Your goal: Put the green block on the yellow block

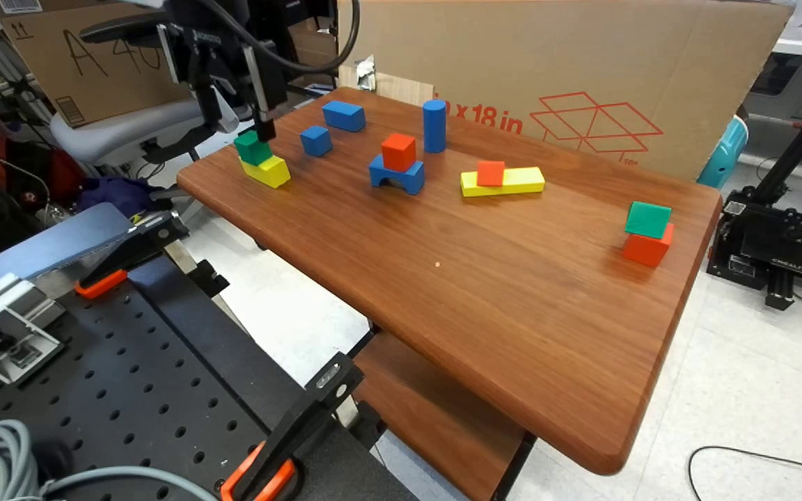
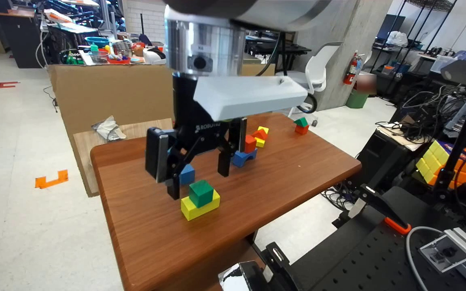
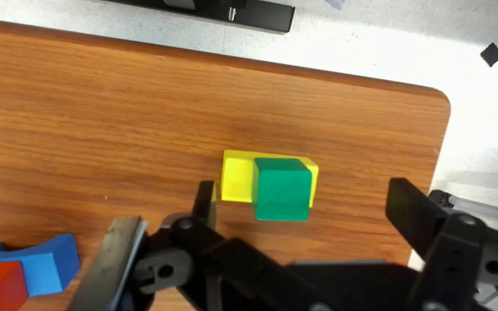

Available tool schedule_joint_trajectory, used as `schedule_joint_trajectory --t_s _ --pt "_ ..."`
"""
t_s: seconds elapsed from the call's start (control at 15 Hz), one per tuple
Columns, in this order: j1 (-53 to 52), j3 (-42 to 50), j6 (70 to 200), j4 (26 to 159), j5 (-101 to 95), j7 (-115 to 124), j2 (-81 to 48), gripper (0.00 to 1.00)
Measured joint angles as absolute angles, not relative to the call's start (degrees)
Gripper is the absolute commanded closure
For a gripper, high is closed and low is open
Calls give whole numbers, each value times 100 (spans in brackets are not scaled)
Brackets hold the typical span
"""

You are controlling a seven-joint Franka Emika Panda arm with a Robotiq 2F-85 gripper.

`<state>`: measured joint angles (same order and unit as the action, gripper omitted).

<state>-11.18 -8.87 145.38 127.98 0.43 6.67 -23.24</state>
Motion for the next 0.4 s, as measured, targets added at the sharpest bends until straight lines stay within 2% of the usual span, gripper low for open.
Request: schedule_joint_trajectory --t_s 0.4 --pt "-1018 -955 14268 13358 163 346 -1279 0"
